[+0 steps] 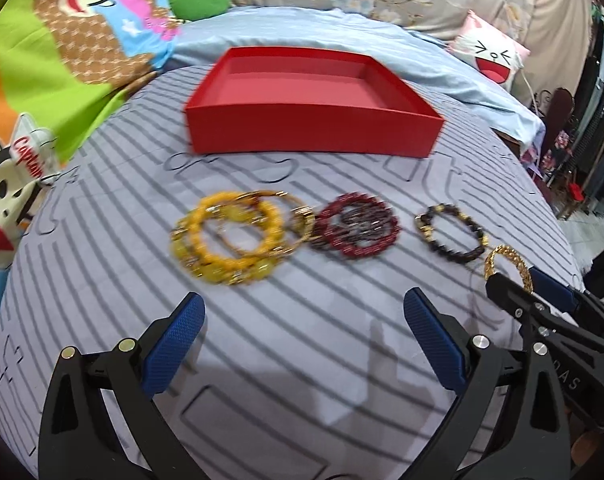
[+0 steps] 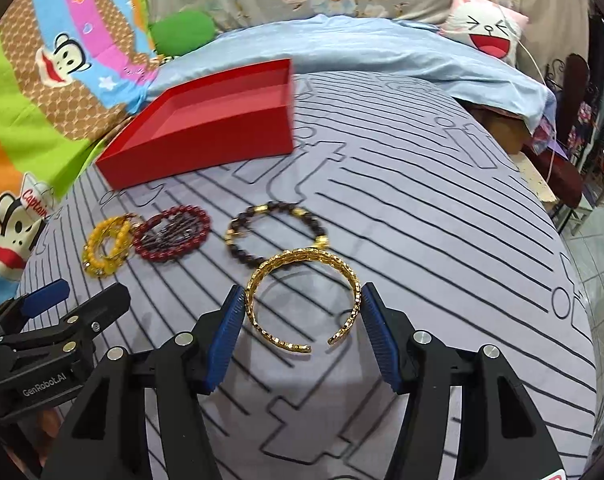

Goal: Organize jewelry
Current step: 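Grasp the gold cuff with the right tool while the left tool grasps the red bead bracelet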

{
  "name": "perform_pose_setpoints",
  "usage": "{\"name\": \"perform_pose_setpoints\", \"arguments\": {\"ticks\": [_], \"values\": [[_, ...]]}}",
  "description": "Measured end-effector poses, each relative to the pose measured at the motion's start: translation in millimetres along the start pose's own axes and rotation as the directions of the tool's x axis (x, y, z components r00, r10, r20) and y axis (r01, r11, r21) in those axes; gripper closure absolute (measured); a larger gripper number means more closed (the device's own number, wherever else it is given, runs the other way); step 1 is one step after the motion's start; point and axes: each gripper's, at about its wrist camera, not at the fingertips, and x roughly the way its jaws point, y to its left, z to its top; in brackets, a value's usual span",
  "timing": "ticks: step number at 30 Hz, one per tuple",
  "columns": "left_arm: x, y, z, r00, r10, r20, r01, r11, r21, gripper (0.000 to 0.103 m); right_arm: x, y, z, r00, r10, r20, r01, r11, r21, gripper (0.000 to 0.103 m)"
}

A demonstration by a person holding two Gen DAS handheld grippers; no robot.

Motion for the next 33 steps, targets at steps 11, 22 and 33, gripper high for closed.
{"name": "perform_pose_setpoints", "arguments": {"ticks": [11,22,33], "values": [[24.9,-13.2,18.0,0.995,-0.087,-0.045,0.084,0.994,-0.063,0.037,1.7,-17.1,3.5,1.000,0.020,-0.008,-0.020,0.999,0.051,0.046],[36.8,-10.7,28.0,0.989,-0.140,-0.045,0.134,0.985,-0.111,0.067,8.5,-16.3,8.4,0.998,0.061,-0.014,-0.060,0.996,0.061,0.046],[42.4,-13.8,42.4,0.982,-0.189,-0.017,0.186,0.978,-0.090,0.096,11.3,-15.3,8.4,0.997,0.069,-0.019,-0.068,0.996,0.062,0.046]]}}
